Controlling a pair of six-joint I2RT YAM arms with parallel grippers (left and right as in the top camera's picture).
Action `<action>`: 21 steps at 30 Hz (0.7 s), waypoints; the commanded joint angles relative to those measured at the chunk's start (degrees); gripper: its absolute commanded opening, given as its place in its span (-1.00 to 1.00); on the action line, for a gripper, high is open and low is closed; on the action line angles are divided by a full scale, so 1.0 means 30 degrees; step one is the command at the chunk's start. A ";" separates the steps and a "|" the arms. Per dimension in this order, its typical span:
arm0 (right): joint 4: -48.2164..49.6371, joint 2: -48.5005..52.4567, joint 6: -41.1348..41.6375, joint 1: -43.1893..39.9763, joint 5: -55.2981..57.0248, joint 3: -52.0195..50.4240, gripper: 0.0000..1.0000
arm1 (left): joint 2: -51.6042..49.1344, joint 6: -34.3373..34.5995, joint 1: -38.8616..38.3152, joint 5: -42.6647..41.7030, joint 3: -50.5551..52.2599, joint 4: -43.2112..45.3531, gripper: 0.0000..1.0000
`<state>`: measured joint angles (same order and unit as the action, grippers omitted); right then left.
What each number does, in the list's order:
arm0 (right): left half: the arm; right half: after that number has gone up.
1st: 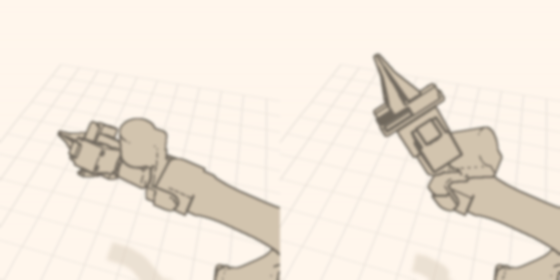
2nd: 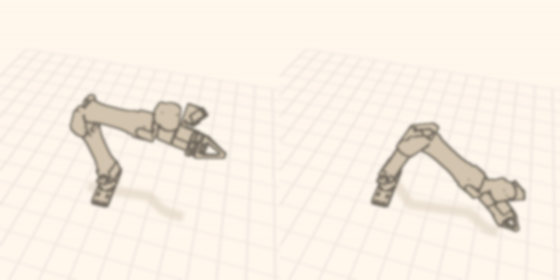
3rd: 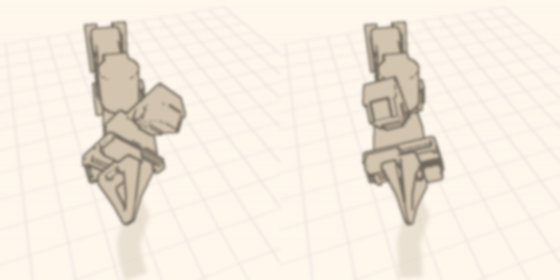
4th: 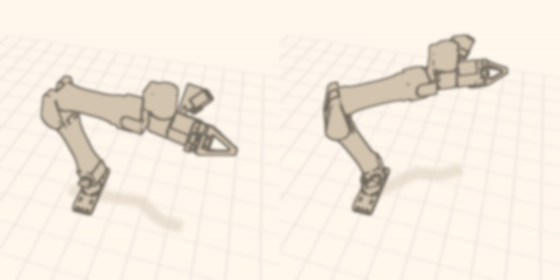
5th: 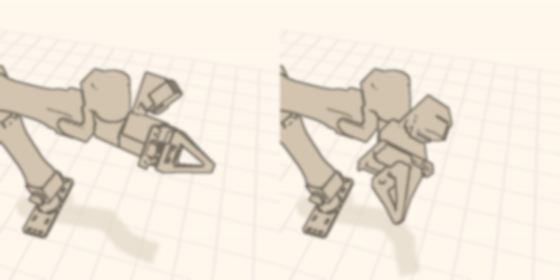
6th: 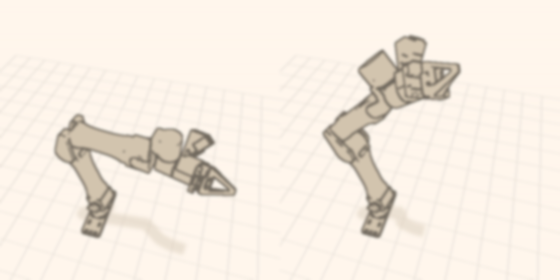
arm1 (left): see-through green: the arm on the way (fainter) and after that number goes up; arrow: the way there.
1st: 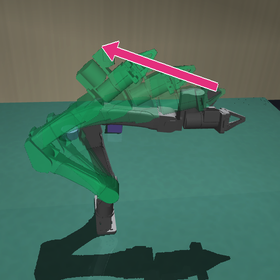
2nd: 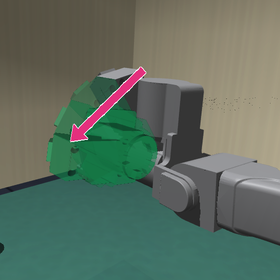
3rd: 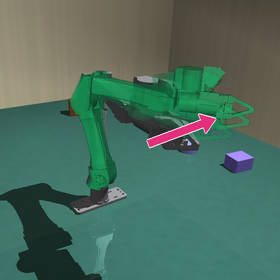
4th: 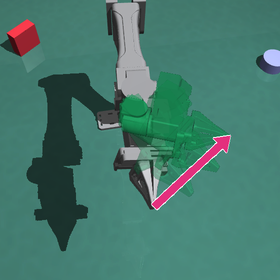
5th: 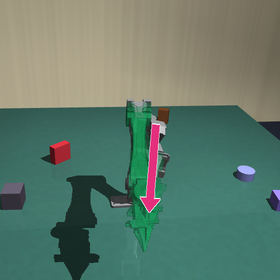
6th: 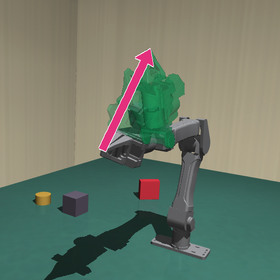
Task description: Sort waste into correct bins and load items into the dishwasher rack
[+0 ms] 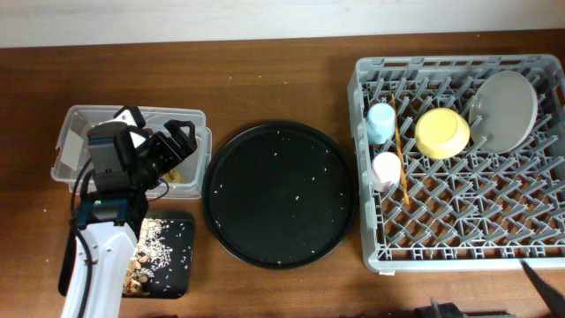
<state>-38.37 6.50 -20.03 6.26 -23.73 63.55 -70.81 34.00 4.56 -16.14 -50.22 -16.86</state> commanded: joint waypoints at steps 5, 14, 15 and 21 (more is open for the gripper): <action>1.6138 -0.2084 1.2830 -0.0503 0.7337 -1.8484 0.96 | 0.0138 -0.0372 -0.0007 -0.0204 -0.0204 0.0022 0.99; 1.1220 -0.2091 0.6091 -0.0474 0.8145 -2.1077 0.97 | 0.0138 -0.0364 -0.0007 -0.0204 -0.0204 0.0022 0.99; 1.1220 -0.2091 0.6105 -0.0474 0.8138 -2.1077 0.97 | 0.0138 -0.0372 -0.0007 -0.0204 -0.0204 0.0022 0.99; 1.1227 -0.2062 0.6105 -0.0488 0.8138 -2.1077 0.97 | 0.0138 -0.0372 -0.0007 -0.0204 -0.0204 0.0022 0.99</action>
<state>-4.29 0.84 -1.39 5.02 1.04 0.64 -70.81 34.00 4.56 -16.12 -50.26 -16.88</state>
